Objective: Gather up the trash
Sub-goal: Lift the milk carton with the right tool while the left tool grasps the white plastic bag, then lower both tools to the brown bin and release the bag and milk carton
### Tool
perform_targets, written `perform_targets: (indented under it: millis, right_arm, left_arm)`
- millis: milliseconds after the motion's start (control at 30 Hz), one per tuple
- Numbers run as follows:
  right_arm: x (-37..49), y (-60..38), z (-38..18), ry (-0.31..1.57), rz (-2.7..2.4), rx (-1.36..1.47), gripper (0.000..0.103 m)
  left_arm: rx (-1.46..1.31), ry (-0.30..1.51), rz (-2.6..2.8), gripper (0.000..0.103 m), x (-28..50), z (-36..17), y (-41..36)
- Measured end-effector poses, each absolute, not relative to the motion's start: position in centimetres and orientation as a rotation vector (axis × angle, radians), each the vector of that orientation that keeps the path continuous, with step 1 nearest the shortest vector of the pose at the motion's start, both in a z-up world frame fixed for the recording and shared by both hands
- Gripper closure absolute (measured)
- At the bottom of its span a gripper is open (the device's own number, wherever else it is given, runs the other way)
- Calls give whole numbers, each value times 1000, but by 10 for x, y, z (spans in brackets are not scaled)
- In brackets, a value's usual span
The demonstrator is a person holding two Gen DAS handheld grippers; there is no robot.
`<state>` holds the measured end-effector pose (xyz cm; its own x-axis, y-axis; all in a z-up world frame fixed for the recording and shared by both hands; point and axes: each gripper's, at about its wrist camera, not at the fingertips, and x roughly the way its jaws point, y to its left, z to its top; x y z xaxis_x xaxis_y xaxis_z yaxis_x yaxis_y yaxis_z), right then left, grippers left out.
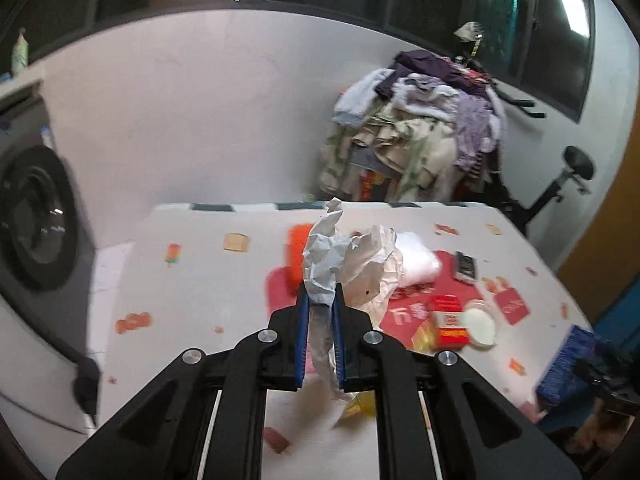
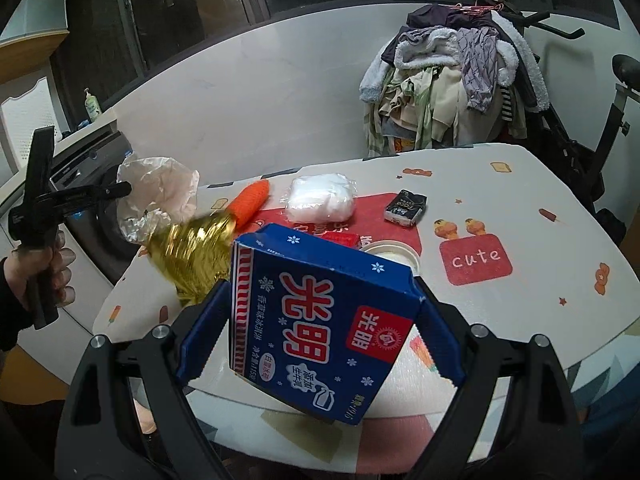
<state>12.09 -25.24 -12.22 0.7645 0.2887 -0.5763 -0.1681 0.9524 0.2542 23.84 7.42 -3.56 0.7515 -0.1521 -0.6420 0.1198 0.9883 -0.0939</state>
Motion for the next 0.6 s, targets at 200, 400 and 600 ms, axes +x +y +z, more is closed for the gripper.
perform_targets:
  millis: [200,400,600]
  right_arm:
    - [107,-259,-115,644,243,189,16]
    - [97,-260,-113,642,244,198,16]
    - [86,-254,-104,624,260,188,16]
  left_arm:
    - [4,674,-77,92,226,-22,83]
    - [-33,680,-111,92,200,-13,91]
    - [-47,702,-200,92,157,-13,78]
